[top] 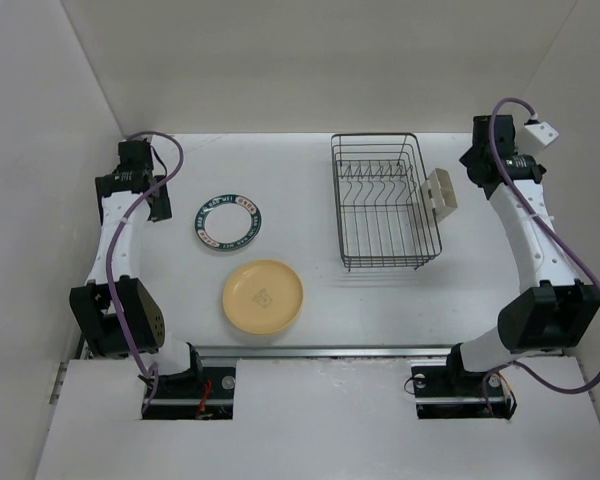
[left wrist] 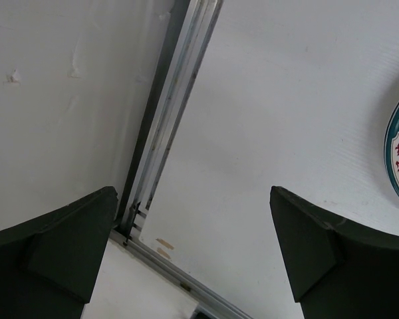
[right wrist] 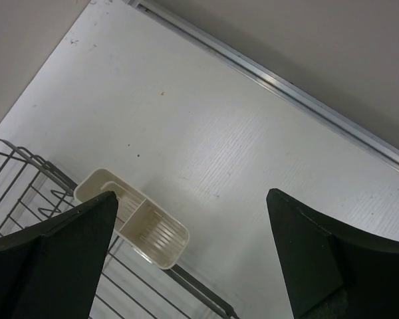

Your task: Unload the plates from the dish rack

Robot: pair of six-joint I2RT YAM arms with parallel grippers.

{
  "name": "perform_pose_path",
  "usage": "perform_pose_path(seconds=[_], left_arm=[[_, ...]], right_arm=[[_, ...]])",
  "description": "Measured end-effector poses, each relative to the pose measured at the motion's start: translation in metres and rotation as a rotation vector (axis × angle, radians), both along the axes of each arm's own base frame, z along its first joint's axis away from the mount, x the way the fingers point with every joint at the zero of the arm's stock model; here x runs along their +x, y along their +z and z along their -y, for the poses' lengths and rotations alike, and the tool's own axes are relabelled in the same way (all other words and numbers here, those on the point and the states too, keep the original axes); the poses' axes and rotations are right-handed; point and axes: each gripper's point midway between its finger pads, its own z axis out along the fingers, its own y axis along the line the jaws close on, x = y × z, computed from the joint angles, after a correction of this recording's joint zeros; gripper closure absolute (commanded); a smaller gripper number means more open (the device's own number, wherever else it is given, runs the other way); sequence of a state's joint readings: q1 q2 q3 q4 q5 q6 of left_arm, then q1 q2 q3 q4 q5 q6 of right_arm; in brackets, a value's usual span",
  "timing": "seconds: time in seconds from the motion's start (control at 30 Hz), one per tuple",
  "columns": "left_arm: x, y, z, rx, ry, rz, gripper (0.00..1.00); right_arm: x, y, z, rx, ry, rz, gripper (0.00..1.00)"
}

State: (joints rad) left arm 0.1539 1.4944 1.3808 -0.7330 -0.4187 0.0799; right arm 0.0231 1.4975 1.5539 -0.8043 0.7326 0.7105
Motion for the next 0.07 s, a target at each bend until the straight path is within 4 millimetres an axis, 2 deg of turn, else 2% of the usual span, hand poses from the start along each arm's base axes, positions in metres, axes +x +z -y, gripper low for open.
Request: perform_pose_path(seconds=[0.07], left_arm=[[-0.0002, 0.0009, 0.0, 0.0, 0.0, 0.003, 0.01]], right_arm=[[0.0013, -0.0015, -0.0023, 0.005, 0.018, -0.005, 0.0]])
